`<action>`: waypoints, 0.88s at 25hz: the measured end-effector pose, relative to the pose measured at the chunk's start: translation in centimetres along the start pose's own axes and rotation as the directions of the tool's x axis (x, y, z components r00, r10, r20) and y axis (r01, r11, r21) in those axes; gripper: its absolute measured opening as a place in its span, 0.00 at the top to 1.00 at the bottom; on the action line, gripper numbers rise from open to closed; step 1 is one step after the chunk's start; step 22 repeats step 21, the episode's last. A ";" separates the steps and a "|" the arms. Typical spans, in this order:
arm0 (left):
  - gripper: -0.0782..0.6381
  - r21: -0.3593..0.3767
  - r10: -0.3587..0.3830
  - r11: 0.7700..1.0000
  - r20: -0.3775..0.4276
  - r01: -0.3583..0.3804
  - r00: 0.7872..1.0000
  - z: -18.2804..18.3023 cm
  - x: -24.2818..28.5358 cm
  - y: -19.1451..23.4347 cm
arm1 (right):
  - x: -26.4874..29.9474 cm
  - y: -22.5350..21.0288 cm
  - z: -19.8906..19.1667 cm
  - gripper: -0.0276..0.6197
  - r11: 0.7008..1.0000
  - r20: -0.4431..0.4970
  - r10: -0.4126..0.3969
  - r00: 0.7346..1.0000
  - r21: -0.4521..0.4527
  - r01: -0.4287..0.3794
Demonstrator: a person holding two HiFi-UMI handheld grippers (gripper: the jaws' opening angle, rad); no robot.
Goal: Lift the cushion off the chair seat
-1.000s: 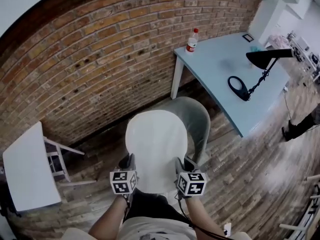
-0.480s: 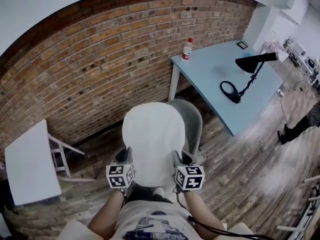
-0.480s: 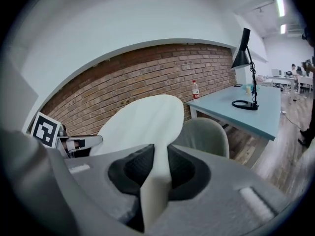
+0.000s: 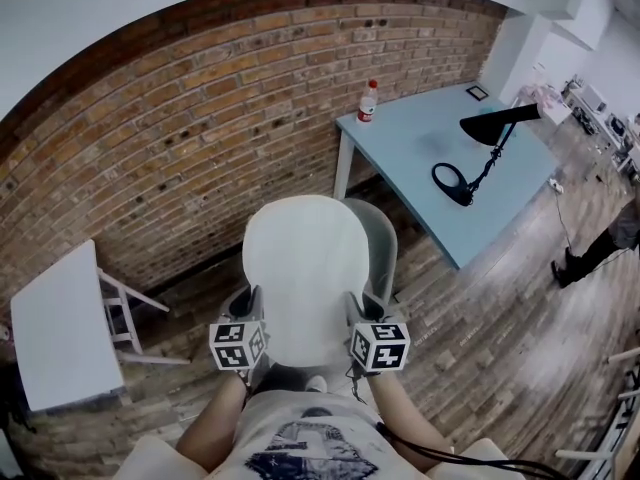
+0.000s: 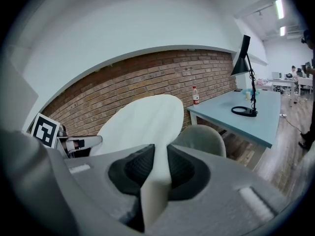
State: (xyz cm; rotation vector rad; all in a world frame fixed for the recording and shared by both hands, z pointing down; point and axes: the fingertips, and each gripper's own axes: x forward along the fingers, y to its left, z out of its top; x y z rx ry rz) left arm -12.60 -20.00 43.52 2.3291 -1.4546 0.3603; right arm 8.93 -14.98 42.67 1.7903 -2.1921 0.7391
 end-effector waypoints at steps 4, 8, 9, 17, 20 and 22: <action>0.85 0.004 -0.003 1.000 0.008 0.003 1.000 0.3 -0.1 -0.3 | -0.3 -0.2 0.3 0.84 1.000 0.009 -0.001 1.000 -0.002 0.001; 0.85 0.001 -0.006 1.000 0.010 0.006 1.000 0.3 0.0 -0.3 | -0.3 -0.3 0.2 0.84 1.000 0.007 0.000 1.000 0.002 0.000; 0.85 0.000 -0.005 1.000 0.008 0.005 1.000 0.3 0.0 -0.3 | -0.3 -0.3 0.2 0.84 1.000 0.006 0.000 1.000 0.003 0.000; 0.85 0.005 -0.008 1.000 -0.001 0.008 1.000 0.3 0.5 -0.6 | -0.2 -0.7 0.2 0.84 1.000 0.003 -0.005 1.000 0.010 0.005; 0.85 0.005 -0.008 1.000 0.000 0.008 1.000 0.3 0.8 -0.6 | 0.2 -0.9 0.3 0.84 1.000 0.002 -0.009 1.000 0.006 0.009; 0.85 0.005 -0.009 1.000 0.001 0.009 1.000 0.4 0.9 -0.5 | 0.3 -1.0 0.3 0.84 1.000 0.002 -0.010 1.000 0.004 0.010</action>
